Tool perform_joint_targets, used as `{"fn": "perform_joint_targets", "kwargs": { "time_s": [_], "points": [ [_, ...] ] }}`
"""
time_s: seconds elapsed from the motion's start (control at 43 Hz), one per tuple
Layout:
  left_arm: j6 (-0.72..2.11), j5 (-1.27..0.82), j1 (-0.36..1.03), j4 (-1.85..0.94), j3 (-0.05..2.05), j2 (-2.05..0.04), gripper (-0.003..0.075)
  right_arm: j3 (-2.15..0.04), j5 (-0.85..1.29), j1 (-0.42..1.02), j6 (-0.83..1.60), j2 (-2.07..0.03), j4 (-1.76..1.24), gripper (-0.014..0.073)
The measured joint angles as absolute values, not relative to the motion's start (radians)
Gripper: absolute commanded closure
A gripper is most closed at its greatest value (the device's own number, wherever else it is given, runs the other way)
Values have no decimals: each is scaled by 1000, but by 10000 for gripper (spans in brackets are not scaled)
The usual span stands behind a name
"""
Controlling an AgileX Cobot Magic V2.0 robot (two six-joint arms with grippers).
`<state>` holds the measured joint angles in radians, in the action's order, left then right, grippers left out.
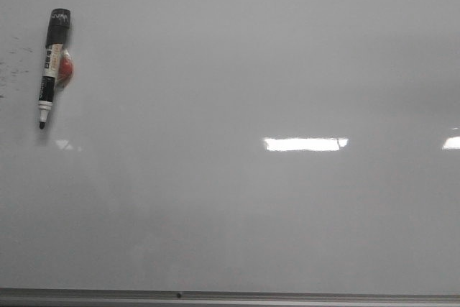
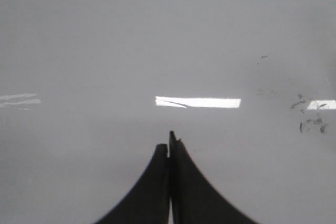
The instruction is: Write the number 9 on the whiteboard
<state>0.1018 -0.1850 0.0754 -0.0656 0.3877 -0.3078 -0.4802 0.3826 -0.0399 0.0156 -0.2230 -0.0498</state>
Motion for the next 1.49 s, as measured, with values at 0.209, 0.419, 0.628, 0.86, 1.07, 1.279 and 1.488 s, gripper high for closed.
{"fn": "perform_joint_targets", "kwargs": {
  "time_s": [0.209, 0.419, 0.628, 0.86, 1.07, 1.279, 1.488],
  "points": [
    [102, -211, 75, -71, 392, -333, 603, -484, 398, -40, 16, -240, -50, 382],
    [102, -215, 75, -79, 392, -333, 181, -484, 400, -40, 16, -240, -50, 5],
    [102, -223, 75, -81, 392, -333, 132, -484, 400, -40, 16, -240, -50, -7],
    [102, -223, 75, -84, 392, -363, 132, -484, 400, -40, 16, -240, -50, -7],
    [102, -229, 148, -84, 421, -554, 132, -484, 400, -40, 16, -240, -50, -7],
    [102, -207, 274, -84, 482, -821, 132, -484, 400, -40, 16, -240, -50, -7],
    [102, -37, 313, -85, 523, -1109, 132, -484, 400, -40, 16, -240, -50, -7]
  ]
}}
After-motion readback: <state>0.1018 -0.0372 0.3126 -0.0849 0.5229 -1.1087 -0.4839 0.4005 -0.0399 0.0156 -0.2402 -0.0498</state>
